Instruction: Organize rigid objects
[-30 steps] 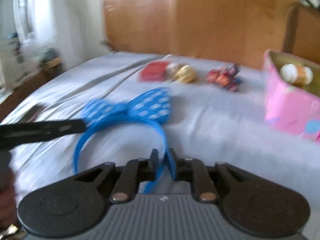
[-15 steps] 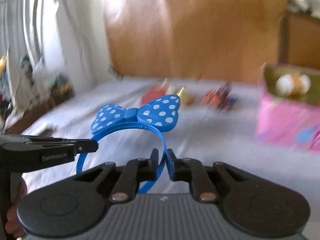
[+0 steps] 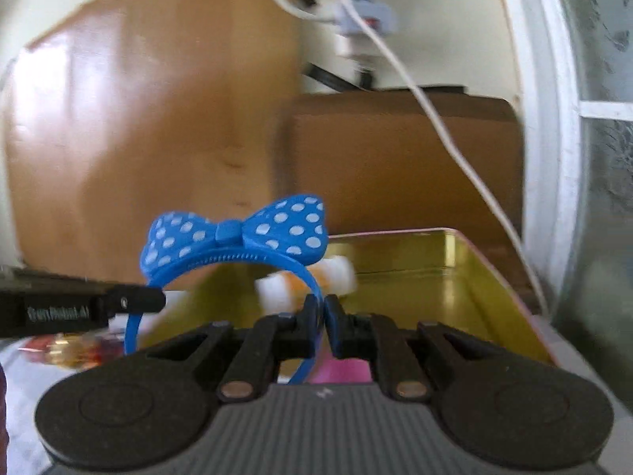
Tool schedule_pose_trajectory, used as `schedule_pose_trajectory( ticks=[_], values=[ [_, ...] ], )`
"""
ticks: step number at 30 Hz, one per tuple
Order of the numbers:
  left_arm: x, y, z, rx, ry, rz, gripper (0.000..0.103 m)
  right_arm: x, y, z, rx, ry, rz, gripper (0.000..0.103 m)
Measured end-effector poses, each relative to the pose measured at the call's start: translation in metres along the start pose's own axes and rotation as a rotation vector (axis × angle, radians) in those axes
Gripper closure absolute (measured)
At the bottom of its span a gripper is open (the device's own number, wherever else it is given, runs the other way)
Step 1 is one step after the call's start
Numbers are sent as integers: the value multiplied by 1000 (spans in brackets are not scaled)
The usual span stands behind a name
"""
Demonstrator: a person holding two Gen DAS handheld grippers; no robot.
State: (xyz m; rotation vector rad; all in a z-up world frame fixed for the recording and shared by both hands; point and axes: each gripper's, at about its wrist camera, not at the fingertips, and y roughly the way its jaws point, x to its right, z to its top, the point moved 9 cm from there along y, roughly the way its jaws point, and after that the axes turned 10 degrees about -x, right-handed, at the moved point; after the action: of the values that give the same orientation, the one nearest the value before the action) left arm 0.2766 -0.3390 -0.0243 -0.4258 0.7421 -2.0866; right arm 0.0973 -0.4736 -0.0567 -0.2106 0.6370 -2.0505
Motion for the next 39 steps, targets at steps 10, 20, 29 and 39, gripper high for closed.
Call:
schedule_pose_trajectory(
  ticks=[10, 20, 29, 39],
  values=[
    [10, 36, 2, -46, -14, 46, 64, 20, 19, 0, 41, 27, -49, 78],
    [-69, -101, -38, 109, -168, 69, 64, 20, -18, 11, 181, 74, -20, 77],
    [-222, -158, -190, -69, -300, 487, 64, -115, -61, 9, 149, -62, 315, 76],
    [-260, -169, -226, -8, -393, 443, 64, -292, 17, -30, -81, -192, 429, 59]
  ],
)
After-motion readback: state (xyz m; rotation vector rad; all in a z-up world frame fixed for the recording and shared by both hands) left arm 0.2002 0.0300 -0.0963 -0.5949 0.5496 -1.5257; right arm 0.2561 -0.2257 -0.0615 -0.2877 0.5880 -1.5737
